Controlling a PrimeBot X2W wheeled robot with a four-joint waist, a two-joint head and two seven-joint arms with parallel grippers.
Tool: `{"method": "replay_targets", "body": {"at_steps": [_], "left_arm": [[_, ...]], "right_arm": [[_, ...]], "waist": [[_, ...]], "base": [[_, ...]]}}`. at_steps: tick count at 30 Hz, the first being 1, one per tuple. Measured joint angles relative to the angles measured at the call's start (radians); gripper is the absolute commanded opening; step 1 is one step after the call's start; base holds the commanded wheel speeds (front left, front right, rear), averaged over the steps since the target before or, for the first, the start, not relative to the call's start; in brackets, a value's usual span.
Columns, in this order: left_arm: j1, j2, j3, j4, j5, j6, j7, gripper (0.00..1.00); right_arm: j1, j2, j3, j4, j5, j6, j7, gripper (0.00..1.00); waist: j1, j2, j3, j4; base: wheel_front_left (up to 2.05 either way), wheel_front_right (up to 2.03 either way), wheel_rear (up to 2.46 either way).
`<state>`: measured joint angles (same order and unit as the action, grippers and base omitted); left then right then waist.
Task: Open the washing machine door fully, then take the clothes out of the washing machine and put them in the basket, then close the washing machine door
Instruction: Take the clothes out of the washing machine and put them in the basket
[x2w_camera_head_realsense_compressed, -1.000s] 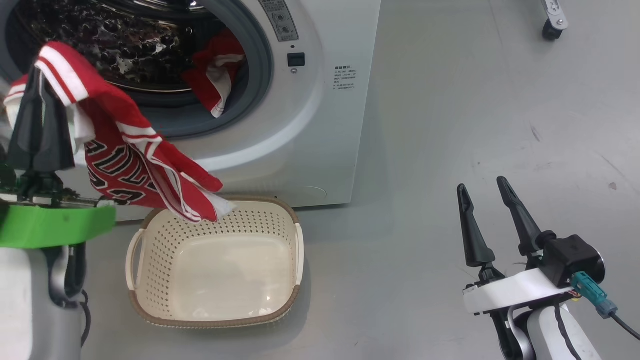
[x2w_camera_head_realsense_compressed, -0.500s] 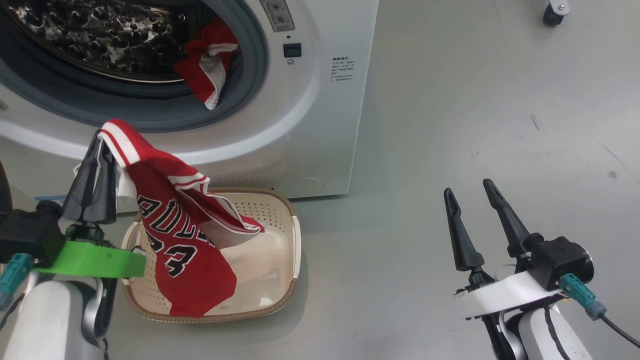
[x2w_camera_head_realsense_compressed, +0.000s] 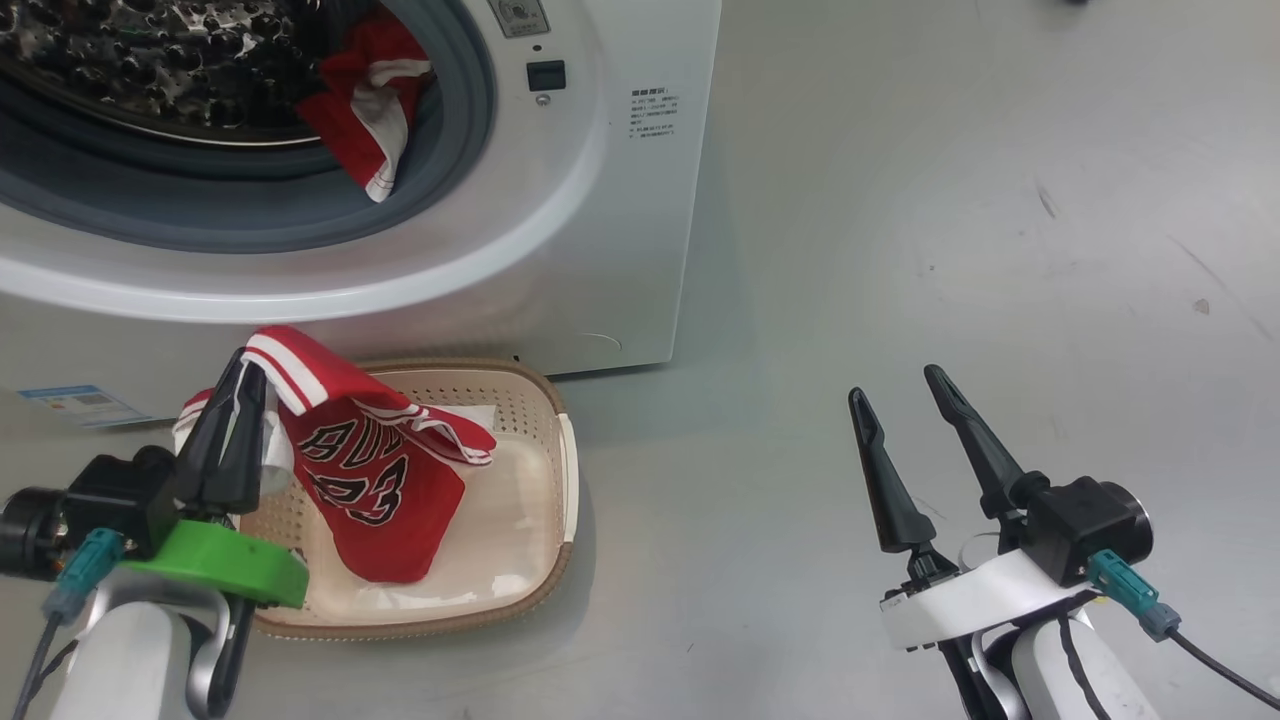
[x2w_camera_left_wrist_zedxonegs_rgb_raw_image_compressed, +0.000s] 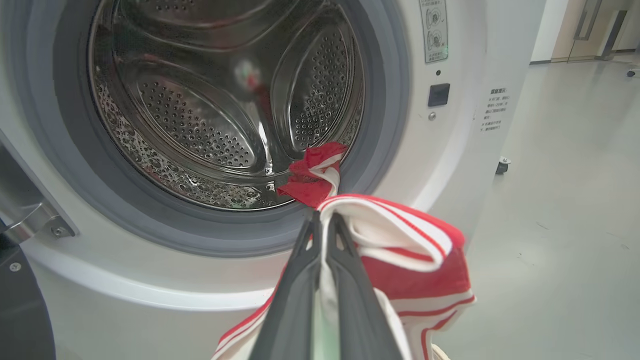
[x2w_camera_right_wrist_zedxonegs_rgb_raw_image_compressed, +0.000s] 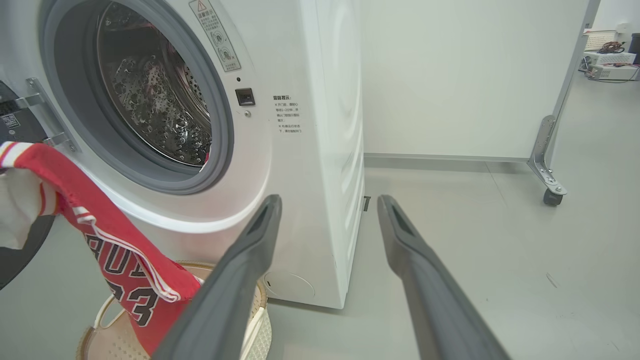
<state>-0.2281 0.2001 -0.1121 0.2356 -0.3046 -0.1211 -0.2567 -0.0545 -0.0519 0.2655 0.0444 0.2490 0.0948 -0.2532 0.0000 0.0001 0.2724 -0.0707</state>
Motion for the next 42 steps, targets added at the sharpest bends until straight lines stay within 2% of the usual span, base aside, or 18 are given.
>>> {"method": "replay_targets", "body": {"at_steps": [20, 42], "left_arm": [[-0.012, 0.015, -0.012, 0.198, 0.008, -0.003, 0.0, 0.0], [-0.149, 0.037, -0.013, 0.481, 0.004, -0.004, 0.028, 0.0]], "right_arm": [[-0.036, 0.003, -0.013, -0.025, 0.006, -0.011, 0.0, 1.0], [-0.067, 0.003, 0.005, -0.062, -0.006, -0.027, 0.0, 1.0]], "waist": [[0.0, 0.0, 0.068, -0.061], [0.0, 0.0, 0.196, -0.131]], "base": [[0.0, 0.0, 0.0], [0.0, 0.0, 0.0]]}}
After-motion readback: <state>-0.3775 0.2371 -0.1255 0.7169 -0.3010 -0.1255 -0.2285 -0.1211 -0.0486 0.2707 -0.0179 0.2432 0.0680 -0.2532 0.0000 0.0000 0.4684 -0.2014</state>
